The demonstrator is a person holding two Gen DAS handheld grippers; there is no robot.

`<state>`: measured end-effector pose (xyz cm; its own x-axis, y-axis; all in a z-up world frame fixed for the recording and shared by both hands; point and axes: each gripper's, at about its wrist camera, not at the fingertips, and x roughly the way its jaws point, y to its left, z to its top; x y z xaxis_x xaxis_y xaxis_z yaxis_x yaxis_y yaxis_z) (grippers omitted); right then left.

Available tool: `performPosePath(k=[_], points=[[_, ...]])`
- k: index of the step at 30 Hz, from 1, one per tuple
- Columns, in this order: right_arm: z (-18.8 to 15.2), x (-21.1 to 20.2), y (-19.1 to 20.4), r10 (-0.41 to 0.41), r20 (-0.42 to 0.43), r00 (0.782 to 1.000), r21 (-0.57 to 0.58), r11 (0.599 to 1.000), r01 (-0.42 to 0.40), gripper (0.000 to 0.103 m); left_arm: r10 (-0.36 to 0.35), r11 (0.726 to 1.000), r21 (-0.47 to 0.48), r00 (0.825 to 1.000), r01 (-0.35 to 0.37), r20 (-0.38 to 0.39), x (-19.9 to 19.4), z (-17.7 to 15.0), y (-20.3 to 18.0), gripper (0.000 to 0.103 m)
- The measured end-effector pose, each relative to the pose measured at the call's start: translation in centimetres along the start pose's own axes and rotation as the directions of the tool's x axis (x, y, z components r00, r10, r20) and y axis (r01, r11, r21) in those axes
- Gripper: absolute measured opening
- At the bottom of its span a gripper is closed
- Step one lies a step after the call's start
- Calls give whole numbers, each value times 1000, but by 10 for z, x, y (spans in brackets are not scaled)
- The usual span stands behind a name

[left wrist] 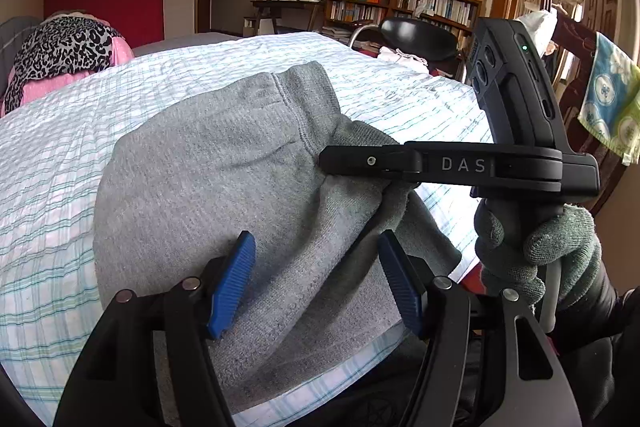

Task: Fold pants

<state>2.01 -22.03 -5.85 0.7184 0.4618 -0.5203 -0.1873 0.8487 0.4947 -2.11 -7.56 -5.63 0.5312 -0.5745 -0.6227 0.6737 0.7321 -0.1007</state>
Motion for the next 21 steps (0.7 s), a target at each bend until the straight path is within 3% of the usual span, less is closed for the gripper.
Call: performPosePath(k=[6, 12, 18, 21], points=[[8, -31, 18, 29, 80, 996, -57, 998, -25, 24, -3, 1000, 20, 999, 3, 40, -10, 3, -2, 68], [-2, -57, 8, -10, 102, 995, -51, 999, 15, 24, -34, 998, 52, 998, 31, 52, -16, 5, -7, 73], [-27, -44, -35, -73, 38, 997, 72, 995, 70, 25, -54, 997, 52, 998, 54, 12, -4, 0, -5, 73], [-35, -37, -52, -29, 44, 999, 130, 991, 23, 25, -84, 996, 25, 996, 85, -15, 4, -3, 3, 73]])
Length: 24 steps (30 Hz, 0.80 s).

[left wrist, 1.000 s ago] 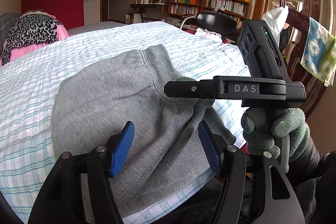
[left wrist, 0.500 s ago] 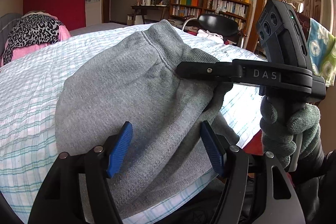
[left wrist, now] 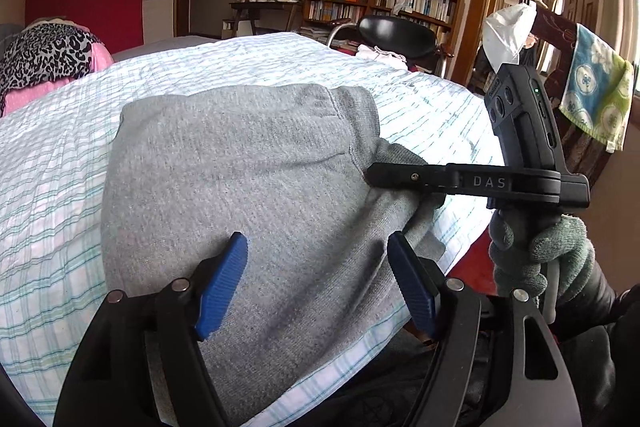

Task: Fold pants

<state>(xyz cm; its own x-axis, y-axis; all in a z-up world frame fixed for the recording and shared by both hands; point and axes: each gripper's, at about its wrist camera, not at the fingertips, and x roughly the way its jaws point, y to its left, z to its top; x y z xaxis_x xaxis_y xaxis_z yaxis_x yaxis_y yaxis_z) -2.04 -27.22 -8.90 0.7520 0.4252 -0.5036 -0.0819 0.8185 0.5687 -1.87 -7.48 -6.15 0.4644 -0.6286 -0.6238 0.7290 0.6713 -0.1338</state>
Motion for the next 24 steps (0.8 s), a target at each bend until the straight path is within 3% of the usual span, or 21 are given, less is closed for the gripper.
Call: performPosePath(k=[5, 13, 17, 22, 24], points=[[-1, -2, 2, -18, 5, 1000, -32, 999, 19, 28, -63, 996, -68, 998, 62, -8, -1, 2, 12, 73], [-5, -9, 11, -77, 30, 997, -103, 992, 79, 34, 25, 996, -88, 998, -20, 56, -14, 18, 10, 73], [-7, -12, 17, -106, 41, 994, -132, 985, 111, 38, 120, 993, 12, 993, -121, 17, 6, 21, -4, 73], [1, -25, 24, -118, 106, 987, -151, 980, 133, 40, 106, 981, 166, 994, -100, -25, 23, 6, -34, 72], [9, -32, 30, -94, 150, 984, -153, 981, 117, 40, 106, 978, 183, 994, -100, -24, 24, 2, -37, 72]])
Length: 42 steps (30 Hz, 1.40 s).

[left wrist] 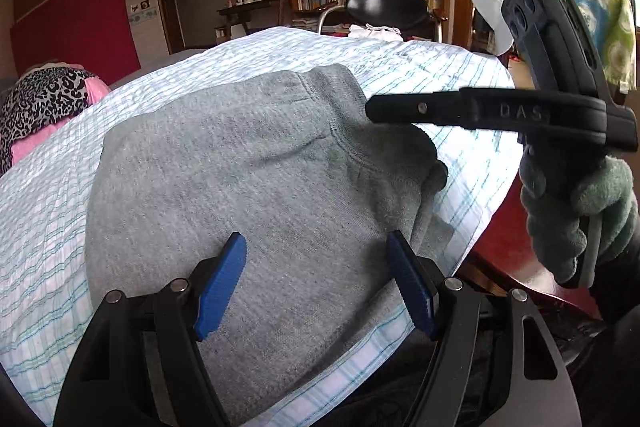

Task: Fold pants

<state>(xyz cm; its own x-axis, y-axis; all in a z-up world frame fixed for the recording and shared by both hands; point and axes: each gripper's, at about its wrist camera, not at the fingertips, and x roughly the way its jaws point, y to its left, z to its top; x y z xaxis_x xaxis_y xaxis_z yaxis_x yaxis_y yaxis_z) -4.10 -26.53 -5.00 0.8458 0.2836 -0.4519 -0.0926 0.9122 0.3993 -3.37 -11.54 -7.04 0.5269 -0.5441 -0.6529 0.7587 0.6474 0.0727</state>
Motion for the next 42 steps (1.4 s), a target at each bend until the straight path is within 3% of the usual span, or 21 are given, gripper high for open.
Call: performPosePath(k=[4, 9, 15, 19, 21, 24, 29, 31, 36, 40, 42], points=[[19, 0, 10, 79, 43, 996, -32, 996, -77, 40, -6, 1000, -19, 1000, 6, -2, 2, 1, 2, 71], [31, 29, 26, 118, -11, 993, -128, 985, -118, 40, 5, 1000, 6, 1000, -5, 3, 2, -2, 0, 71], [36, 78, 9, 27, -87, 996, -96, 995, -36, 41, -13, 1000, 5, 1000, 13, -3, 7, -4, 0, 71], [32, 92, -4, -7, -103, 995, -113, 994, -5, 40, -53, 998, 19, 998, 54, -20, 12, -7, -4, 73], [28, 96, -4, -21, -91, 996, -137, 991, 8, 40, -41, 997, 65, 999, 43, -32, 17, -10, -14, 75], [25, 94, -2, -37, -79, 996, -156, 987, 24, 40, -27, 992, 123, 999, 30, -29, 17, -12, -24, 77], [19, 78, 7, -51, -45, 998, -188, 981, 41, 42, -43, 994, 97, 999, 45, -20, 12, -13, -20, 77], [14, 65, 15, -64, -24, 998, -210, 976, 58, 51, -44, 995, 93, 999, 45, -14, 10, -13, -18, 77], [-8, 34, 30, -79, 9, 997, -286, 955, 78, 52, -67, 995, 78, 998, 66, 0, 4, -15, -14, 77], [-34, 32, 31, -135, -1, 991, -354, 927, 126, 56, -91, 995, 43, 996, 91, 0, 4, -17, -8, 77], [-40, 35, 25, -126, -1, 992, -333, 936, 119, 59, -114, 993, 13, 993, 115, -10, 6, -18, 1, 77]])
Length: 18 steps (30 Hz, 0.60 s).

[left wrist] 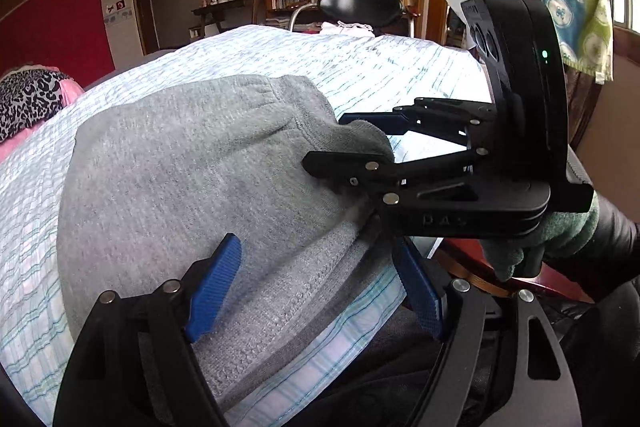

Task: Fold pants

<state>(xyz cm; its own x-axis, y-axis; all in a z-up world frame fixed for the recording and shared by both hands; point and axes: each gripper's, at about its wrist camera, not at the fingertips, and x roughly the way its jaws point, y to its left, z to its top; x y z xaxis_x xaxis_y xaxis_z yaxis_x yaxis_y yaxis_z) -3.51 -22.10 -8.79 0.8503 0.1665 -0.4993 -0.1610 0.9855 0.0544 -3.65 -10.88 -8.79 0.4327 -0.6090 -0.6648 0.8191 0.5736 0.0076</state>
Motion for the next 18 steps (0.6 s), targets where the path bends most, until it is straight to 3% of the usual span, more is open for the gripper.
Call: performPosePath(k=[3, 6, 18], points=[[-6, 6, -11, 37, 1, 999, 79, 996, -37, 67, -14, 1000, -24, 1000, 14, 2, -2, -1, 8, 77], [-12, 7, -19, 54, 3, 999, 112, 992, -54, 69, -4, 1000, -22, 1000, 4, 5, -6, -2, 8, 77], [-4, -20, -7, -8, 17, 1000, 53, 999, 7, 69, 82, 991, -116, 993, -73, 79, -48, -8, 33, 77]])
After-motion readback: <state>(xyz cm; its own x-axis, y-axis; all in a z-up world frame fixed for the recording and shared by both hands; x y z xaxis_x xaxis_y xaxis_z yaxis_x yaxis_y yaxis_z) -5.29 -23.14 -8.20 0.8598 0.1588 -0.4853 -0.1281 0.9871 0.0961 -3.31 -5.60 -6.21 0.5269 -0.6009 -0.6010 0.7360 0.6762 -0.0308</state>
